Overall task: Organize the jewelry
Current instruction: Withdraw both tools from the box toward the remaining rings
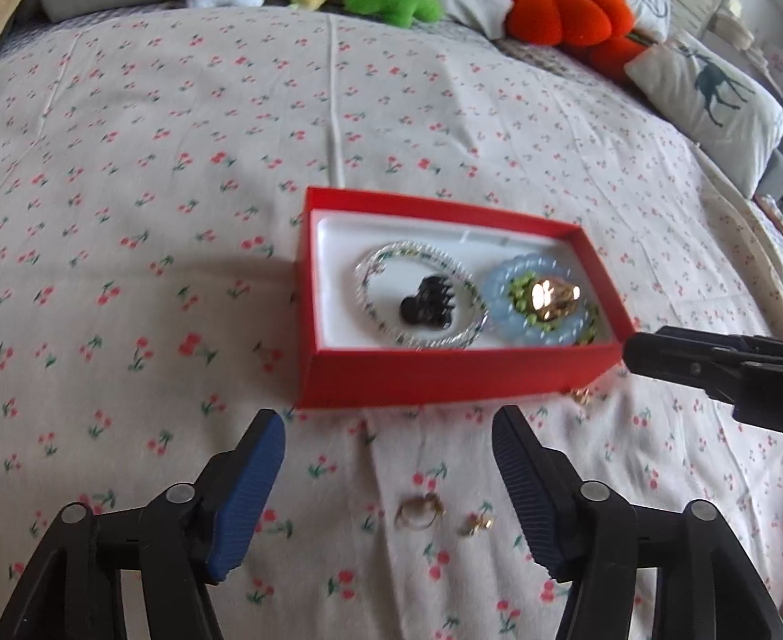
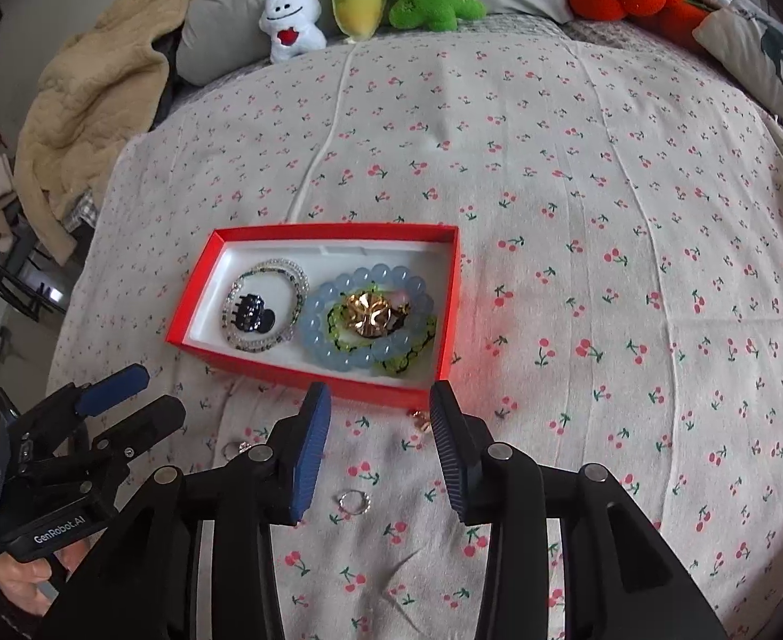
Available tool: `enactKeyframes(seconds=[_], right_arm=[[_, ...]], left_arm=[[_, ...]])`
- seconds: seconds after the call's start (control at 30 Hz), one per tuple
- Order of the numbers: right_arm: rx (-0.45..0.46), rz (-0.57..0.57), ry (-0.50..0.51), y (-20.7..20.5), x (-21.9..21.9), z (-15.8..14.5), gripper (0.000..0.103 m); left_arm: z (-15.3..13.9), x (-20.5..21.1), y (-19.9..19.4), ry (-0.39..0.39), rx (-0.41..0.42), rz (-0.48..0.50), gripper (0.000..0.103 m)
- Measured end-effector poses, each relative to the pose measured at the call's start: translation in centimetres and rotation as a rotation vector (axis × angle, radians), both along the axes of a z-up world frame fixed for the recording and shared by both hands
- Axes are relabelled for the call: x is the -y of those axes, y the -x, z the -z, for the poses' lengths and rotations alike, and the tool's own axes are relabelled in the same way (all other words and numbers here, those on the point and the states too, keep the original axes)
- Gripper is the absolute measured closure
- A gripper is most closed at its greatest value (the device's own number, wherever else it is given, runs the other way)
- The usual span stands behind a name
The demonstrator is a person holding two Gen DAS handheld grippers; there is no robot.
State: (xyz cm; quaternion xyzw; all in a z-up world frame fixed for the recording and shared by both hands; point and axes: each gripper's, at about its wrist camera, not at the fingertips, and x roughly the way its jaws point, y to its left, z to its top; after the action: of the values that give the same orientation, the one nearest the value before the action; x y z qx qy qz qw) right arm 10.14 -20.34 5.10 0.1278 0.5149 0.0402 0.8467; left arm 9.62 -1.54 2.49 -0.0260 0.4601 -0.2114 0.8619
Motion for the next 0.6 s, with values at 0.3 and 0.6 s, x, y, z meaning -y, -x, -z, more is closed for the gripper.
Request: enactKeyframes(seconds=[0.3,0.6], right_arm=[[-0.031,0.002,0.047,2.4,-0.7,0.2,0.041],[-0.090,-0.002,0.094,4.2,-1.0,2.4,0.033]], left_arm=[[1.9,-1.8,2.4,-0.104,-0.055,-0.010,0.019],[3.8,-2.4,4.7,-0.167,-0.067,0.002,0.016]])
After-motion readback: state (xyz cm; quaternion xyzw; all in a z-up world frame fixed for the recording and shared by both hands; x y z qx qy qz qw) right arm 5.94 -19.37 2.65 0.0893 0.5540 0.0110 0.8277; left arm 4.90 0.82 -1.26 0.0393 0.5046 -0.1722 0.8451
